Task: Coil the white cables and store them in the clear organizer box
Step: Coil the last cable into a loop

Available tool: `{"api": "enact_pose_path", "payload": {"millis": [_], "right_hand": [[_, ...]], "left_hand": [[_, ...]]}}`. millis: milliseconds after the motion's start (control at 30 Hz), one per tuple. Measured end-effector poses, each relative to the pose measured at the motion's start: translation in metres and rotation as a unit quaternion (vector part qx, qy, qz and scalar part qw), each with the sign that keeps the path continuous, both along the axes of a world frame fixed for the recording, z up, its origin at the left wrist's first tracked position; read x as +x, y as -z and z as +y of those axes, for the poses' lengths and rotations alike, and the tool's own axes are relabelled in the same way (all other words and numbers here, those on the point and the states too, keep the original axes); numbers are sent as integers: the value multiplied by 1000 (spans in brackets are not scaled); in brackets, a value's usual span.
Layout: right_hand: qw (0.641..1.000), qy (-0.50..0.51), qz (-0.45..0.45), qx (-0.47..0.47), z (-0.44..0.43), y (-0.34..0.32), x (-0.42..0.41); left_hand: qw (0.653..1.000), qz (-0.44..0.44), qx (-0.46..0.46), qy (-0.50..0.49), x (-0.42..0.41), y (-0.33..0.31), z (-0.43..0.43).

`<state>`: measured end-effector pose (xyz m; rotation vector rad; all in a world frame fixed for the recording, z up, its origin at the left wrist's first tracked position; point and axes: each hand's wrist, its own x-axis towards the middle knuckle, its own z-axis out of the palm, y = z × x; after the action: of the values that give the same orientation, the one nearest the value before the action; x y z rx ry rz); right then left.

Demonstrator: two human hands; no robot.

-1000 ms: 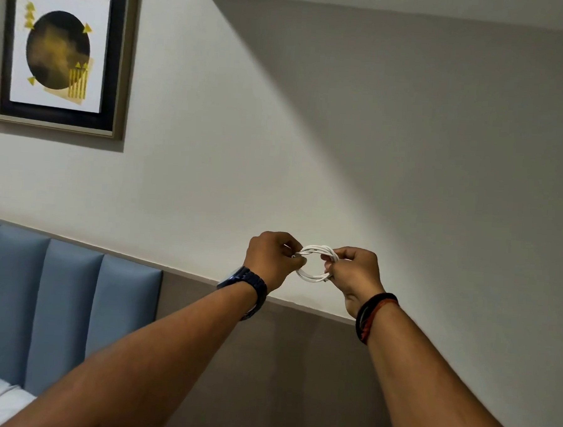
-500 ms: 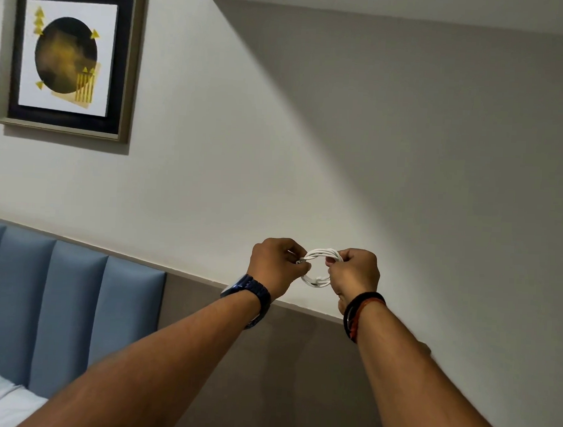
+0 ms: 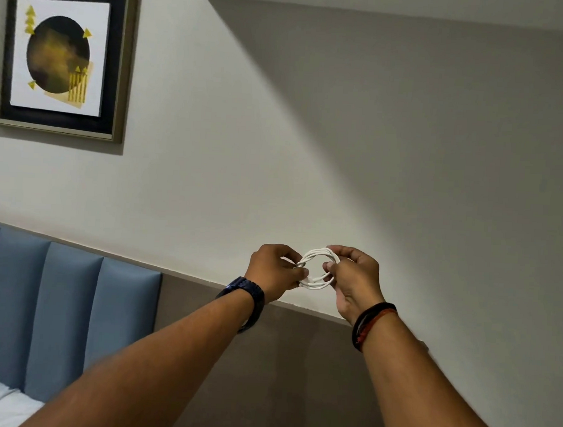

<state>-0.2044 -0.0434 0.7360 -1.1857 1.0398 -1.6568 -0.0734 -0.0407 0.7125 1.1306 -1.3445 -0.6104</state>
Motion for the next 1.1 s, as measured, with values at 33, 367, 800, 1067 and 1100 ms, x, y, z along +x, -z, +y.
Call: {"api": "enact_pose_path", "payload": {"millis": [33, 367, 800, 1067, 1100], "right_hand": [[1000, -15, -19, -4, 1, 0, 0], [992, -114, -32, -41, 2, -1, -2], [853, 14, 496, -165, 7, 6, 0], [847, 110, 488, -182, 3, 14, 6], [863, 110, 458, -183, 3, 14, 5]], "left_hand": [[999, 26, 11, 17, 1, 0, 0], [987, 139, 37, 69, 12, -1, 0], [998, 62, 15, -16, 6, 0, -7], [997, 40, 2, -62, 3, -6, -9], [997, 32, 1, -69, 2, -7, -9]]}}
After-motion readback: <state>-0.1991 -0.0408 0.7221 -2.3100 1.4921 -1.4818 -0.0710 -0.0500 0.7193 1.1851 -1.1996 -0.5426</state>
